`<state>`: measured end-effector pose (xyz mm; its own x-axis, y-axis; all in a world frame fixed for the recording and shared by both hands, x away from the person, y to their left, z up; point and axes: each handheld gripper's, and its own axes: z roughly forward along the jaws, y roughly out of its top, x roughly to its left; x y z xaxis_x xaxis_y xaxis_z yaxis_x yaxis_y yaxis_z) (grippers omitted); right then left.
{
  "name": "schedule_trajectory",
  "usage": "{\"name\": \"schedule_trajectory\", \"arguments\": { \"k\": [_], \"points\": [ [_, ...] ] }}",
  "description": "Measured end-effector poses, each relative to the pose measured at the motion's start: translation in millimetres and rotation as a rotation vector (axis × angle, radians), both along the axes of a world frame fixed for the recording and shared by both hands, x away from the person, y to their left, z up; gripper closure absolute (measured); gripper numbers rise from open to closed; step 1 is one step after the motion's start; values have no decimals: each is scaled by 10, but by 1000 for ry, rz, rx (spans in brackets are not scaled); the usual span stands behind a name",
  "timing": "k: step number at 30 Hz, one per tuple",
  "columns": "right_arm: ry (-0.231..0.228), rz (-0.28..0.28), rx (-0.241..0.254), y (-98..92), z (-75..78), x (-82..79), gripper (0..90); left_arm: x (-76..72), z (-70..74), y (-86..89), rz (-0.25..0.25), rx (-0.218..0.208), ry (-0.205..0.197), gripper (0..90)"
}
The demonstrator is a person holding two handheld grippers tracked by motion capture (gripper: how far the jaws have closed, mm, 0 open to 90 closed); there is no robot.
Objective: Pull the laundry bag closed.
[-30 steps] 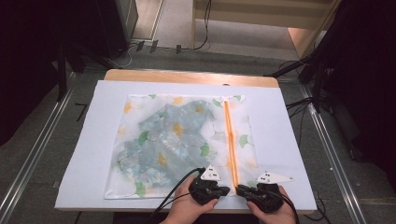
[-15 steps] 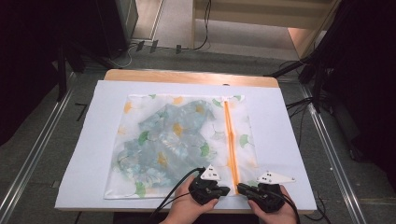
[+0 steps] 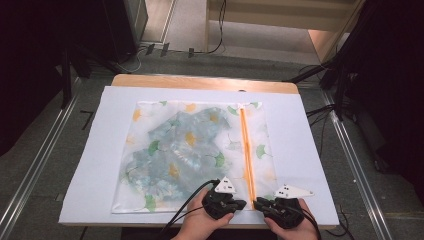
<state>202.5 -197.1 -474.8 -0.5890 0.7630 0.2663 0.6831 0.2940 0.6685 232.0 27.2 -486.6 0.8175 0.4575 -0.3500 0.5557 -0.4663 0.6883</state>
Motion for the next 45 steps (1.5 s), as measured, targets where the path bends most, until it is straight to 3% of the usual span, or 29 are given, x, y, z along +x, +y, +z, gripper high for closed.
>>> {"name": "schedule_trajectory", "arguments": {
  "k": [2, 6, 16, 28, 32, 38, 45],
  "points": [
    [-3, 34, 8, 11, 15, -14, 821, 0, 0, -1, 1, -1, 2, 900],
    [-30, 39, -9, 31, 40, -24, 892, 1, 0, -1, 2, -2, 3, 900],
    [-66, 32, -37, 86, 51, -2, 900, -3, 1, -6, -5, 4, -6, 900],
    [-18, 30, -18, 82, 6, 24, 879, -10, 0, -15, -5, 2, -10, 900],
    [-36, 39, -29, 93, 21, 10, 881, -9, 0, -13, -3, 2, -7, 900],
    [-42, 18, -4, 31, 71, -21, 882, -1, 1, -9, -6, 3, -3, 900],
    [-16, -3, 3, 13, 57, -6, 885, 1, 1, -9, -6, 3, -2, 900]
  ]
}}
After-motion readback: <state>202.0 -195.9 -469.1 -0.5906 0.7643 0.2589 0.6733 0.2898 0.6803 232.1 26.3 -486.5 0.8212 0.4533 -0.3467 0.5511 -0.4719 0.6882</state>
